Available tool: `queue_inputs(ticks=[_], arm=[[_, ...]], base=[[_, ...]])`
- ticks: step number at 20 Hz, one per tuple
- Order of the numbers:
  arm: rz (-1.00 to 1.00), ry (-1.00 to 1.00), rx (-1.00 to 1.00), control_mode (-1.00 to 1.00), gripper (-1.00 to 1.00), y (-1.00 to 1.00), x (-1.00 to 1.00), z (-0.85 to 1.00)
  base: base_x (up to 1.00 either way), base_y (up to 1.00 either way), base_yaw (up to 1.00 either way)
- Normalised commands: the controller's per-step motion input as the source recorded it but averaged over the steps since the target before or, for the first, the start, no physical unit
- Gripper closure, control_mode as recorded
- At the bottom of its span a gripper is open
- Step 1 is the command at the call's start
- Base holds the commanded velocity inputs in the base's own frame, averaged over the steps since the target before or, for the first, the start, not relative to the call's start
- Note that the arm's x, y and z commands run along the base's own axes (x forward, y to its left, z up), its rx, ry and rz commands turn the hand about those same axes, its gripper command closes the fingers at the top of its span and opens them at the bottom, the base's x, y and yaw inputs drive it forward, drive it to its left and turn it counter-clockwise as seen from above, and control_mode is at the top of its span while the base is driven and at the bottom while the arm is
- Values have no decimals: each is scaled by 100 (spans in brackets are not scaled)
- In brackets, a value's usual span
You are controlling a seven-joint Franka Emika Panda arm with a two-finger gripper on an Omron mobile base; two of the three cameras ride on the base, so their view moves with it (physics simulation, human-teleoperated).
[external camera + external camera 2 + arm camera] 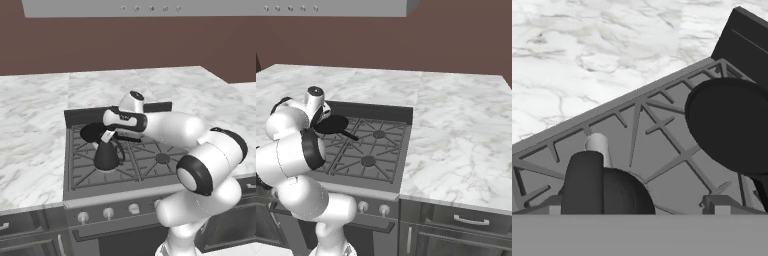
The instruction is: Pick the kettle from the counter and place it on a stove burner. Then turn the burner on.
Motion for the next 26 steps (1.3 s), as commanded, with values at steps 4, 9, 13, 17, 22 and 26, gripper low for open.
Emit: queue_inputs(ticks=[4, 9, 13, 17, 22, 26], arm=[[0, 0, 0, -100, -100, 0, 0, -34], [0, 0, 3, -100, -100, 0, 0, -31], [0, 0, 1, -100, -100, 0, 0, -26], [0, 3, 0, -100, -100, 0, -13, -32], [0, 8, 0, -100, -100, 0, -28, -50], [0, 6, 0, -100, -100, 0, -30, -65]], base=[[0, 0, 0], [0, 0, 0], [0, 0, 0], [0, 0, 0], [0, 0, 0], [0, 0, 0]])
